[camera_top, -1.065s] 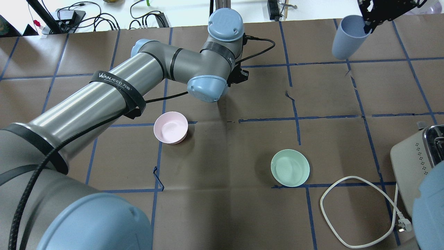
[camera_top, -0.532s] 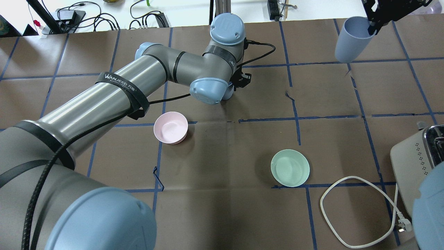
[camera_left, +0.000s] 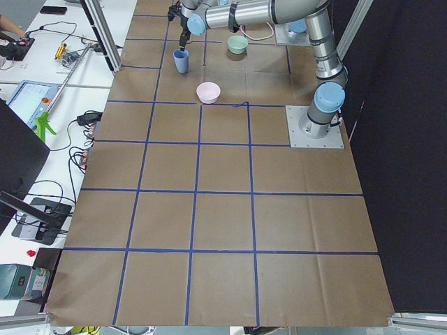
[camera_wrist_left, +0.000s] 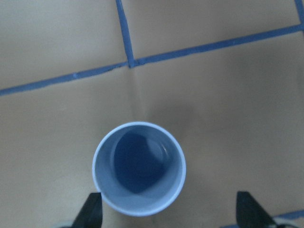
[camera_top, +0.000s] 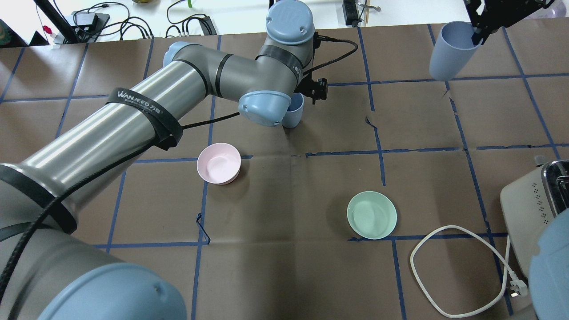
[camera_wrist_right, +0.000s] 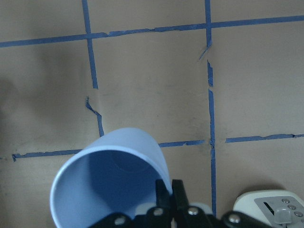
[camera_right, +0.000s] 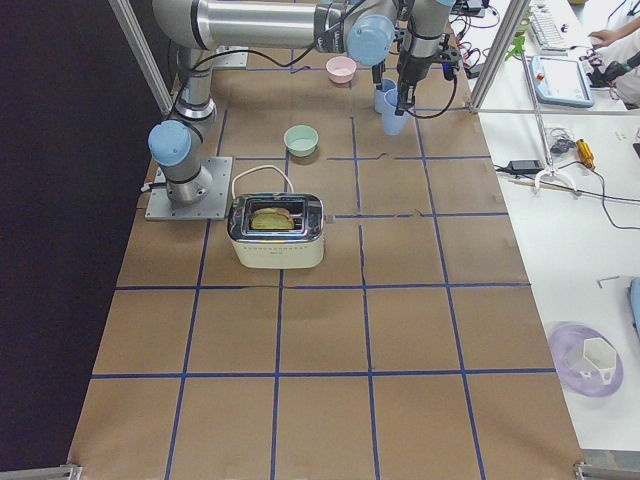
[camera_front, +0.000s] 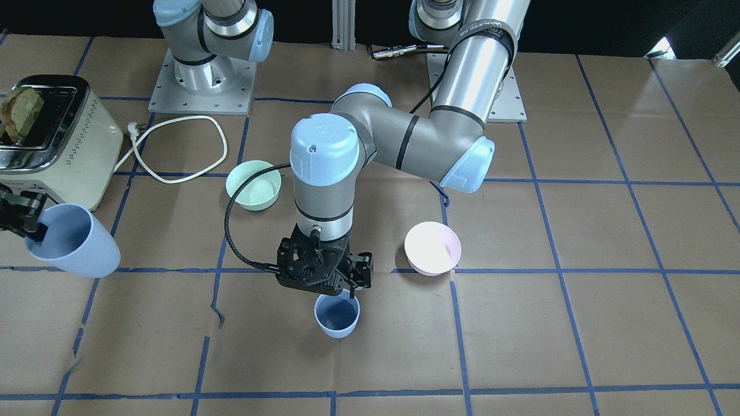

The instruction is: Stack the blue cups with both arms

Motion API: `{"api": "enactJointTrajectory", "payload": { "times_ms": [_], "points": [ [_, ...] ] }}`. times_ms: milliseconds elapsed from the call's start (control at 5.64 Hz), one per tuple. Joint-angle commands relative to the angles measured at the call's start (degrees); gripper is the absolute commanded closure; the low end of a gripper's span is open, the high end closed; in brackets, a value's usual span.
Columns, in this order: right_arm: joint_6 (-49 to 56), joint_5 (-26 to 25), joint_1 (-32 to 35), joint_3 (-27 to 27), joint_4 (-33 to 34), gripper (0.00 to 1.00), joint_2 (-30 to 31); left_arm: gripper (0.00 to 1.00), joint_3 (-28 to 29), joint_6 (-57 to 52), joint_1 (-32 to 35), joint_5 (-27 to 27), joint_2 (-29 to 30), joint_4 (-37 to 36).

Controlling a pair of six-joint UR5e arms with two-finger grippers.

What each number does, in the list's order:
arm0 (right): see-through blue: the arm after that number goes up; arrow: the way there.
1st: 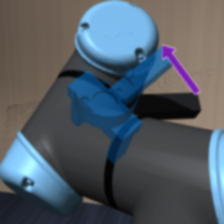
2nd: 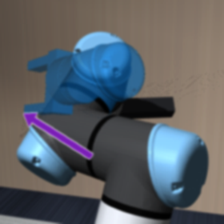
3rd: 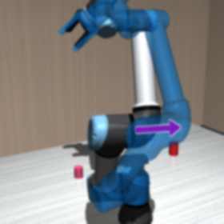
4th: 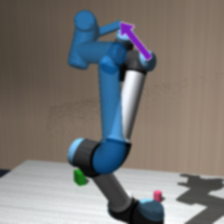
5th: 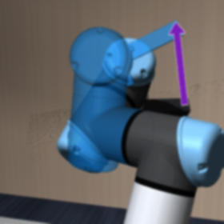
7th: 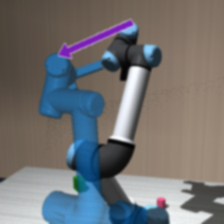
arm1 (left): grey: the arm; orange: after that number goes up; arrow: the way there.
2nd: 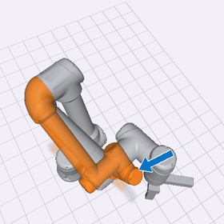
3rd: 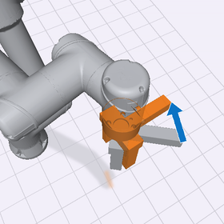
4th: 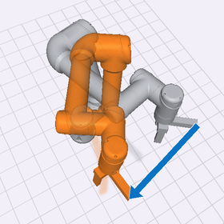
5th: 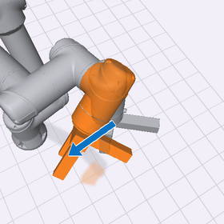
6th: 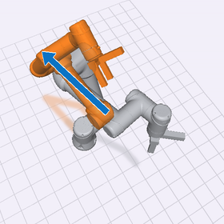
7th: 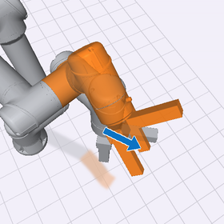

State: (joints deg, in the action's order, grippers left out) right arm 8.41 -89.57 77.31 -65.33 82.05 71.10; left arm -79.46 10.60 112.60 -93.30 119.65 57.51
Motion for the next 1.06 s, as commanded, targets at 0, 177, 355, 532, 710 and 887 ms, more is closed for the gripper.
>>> {"api": "enactJointTrajectory", "payload": {
  "times_ms": [0, 177, 355, 532, 710, 887],
  "points": [
    [-3.0, 0.1, 0.3, 0.3, 0.1, 0.91, 0.3, 0.01, 1.0, -4.2, -3.7, 2.0, -10.8, 14.8],
    [-5.9, -0.3, 3.7, 0.3, 2.1, 0.91, -0.3, 0.01, 0.9, -5.7, -8.1, 3.1, -16.9, 24.5],
    [-11.7, -0.7, 8.5, 0.5, 5.4, 0.91, -1.7, 0.01, 0.0, -5.8, -12.8, 3.0, -21.5, 32.1],
    [-18.7, -0.5, 12.8, 0.5, 8.5, 0.91, -3.7, 0.01, -1.8, -9.2, -15.9, 3.5, -25.1, 33.9],
    [-26.9, -0.5, 17.9, 0.6, 10.9, 0.91, -5.5, 0.01, -3.6, -10.1, -17.5, 3.6, -27.3, 33.5],
    [-35.8, 0.0, 23.1, 1.9, 11.6, 0.91, -7.3, 0.01, -3.8, -9.9, -19.2, 3.5, -28.1, 34.0]
  ]
}}
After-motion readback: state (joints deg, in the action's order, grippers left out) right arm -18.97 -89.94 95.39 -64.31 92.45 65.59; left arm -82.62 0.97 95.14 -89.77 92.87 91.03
